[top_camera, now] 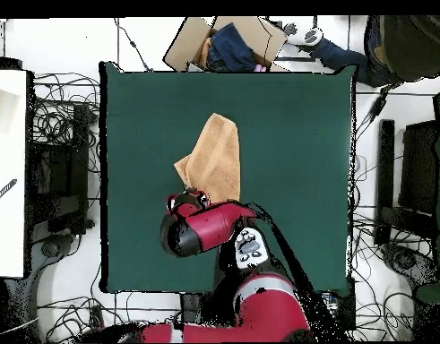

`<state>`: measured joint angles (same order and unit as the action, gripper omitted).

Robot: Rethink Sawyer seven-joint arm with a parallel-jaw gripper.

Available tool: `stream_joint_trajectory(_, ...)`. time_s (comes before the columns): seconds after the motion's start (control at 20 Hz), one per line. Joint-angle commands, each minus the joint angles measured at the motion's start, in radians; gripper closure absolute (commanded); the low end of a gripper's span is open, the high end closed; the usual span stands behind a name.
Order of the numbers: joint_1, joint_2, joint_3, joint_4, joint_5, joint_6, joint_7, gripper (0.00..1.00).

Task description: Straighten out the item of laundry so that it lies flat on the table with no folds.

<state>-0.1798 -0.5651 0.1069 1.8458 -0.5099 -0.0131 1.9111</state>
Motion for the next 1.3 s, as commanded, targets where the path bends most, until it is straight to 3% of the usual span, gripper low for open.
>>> stream_joint_trajectory(0.05, -0.058, -0.006, 0.139, 0.048, -0.094, 0.125, -0.072, 1.00)
stream_joint_trajectory(1.3, -0.344, -0.002, 0.372, 0.076, -0.266, 0.233, -0.152, 1.00)
